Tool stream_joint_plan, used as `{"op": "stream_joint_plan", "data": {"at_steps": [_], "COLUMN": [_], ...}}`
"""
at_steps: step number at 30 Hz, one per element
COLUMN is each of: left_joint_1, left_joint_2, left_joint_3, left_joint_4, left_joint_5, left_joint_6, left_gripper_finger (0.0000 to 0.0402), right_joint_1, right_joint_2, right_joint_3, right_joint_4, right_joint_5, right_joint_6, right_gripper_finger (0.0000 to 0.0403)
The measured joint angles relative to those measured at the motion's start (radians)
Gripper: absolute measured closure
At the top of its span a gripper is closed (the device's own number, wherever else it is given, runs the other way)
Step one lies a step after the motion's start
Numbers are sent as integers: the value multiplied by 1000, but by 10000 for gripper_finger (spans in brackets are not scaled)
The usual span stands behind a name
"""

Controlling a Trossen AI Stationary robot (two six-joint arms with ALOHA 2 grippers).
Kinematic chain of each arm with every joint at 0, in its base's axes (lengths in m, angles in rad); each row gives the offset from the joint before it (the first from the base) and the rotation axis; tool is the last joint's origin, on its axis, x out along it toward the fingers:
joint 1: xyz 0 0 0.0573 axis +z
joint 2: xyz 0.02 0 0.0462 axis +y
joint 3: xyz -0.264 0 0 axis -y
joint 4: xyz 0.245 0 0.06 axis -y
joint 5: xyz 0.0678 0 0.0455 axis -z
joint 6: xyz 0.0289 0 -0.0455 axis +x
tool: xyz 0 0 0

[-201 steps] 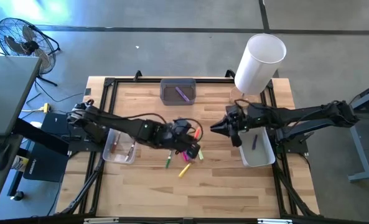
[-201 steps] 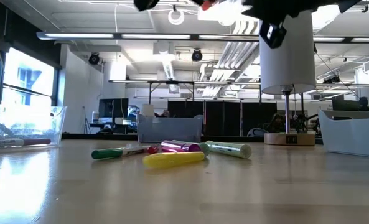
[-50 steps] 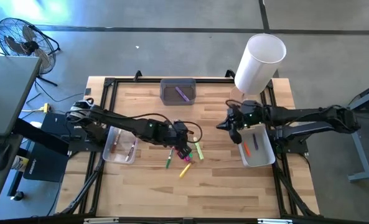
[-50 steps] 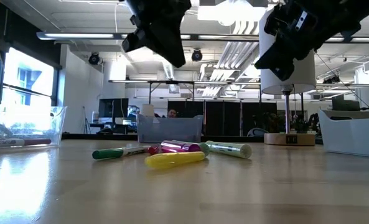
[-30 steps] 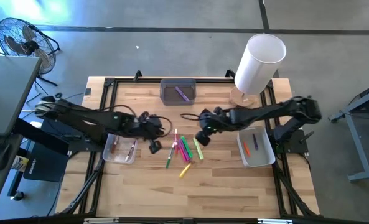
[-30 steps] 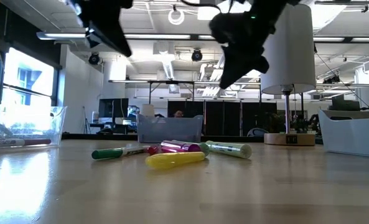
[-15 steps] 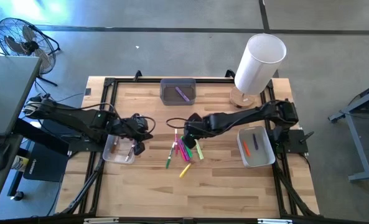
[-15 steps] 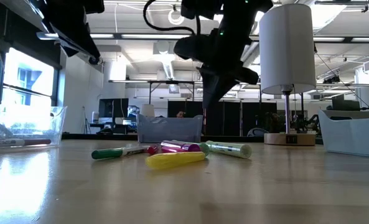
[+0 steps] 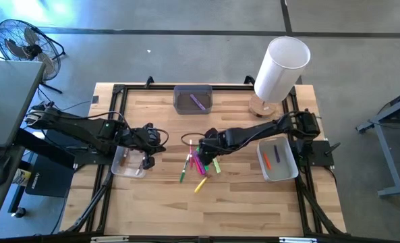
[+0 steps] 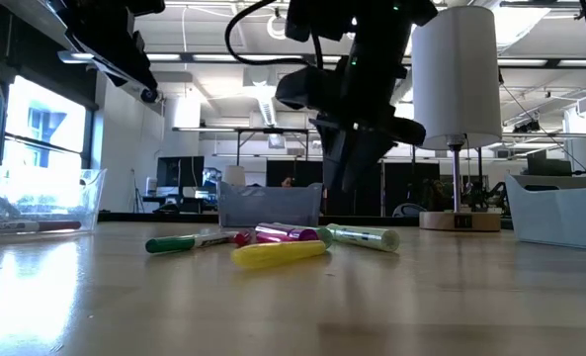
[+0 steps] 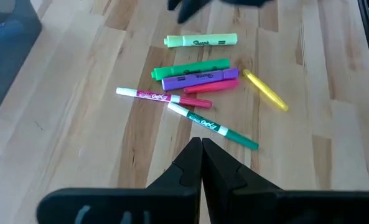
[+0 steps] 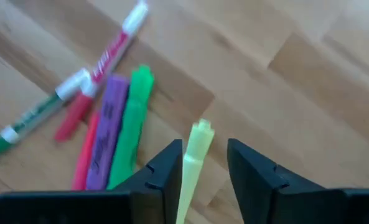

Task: Pick & Place Markers
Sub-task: Put the light green highlighter into the black bin

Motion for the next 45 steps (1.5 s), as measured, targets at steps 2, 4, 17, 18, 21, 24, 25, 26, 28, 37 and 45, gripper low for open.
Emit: {"op": "stream_joint_plan", "data": {"at_steps": [2,4,17,18,21,24,25,26,28,37,45], "left_joint_1": [0,0,0,0,0,0,0,0,0,0,1], "left_joint_2": [0,0,0,0,0,0,0,0,0,28,47], "left_joint_3": [0,0,0,0,0,0,0,0,0,1,2], "left_joint_4": [-5,-18,-30,-30,-30,-30,-29,-27,-21,12,11], "left_joint_5": [4,18,35,42,45,44,44,43,38,11,-55], "left_joint_6": [0,0,0,0,0,0,0,0,0,-6,-46], "left_gripper_finger": [401,401,401,401,401,401,401,401,401,401,400], "right_joint_1": [9,13,14,12,6,-4,-9,-16,-32,-141,-279], "right_joint_2": [18,35,157,160,161,153,148,143,130,52,-66], "right_joint_3": [0,0,4,4,4,3,2,2,0,-3,-2], "right_joint_4": [2,8,17,16,6,-10,-16,-17,-26,4,384], "right_joint_5": [1,0,-33,-35,-41,-53,-62,-79,-129,-194,-244], "right_joint_6": [0,1,24,29,32,0,-16,-39,-75,-296,-530], "right_gripper_finger": [282,282,281,281,300,351,357,357,357,357,357]}}
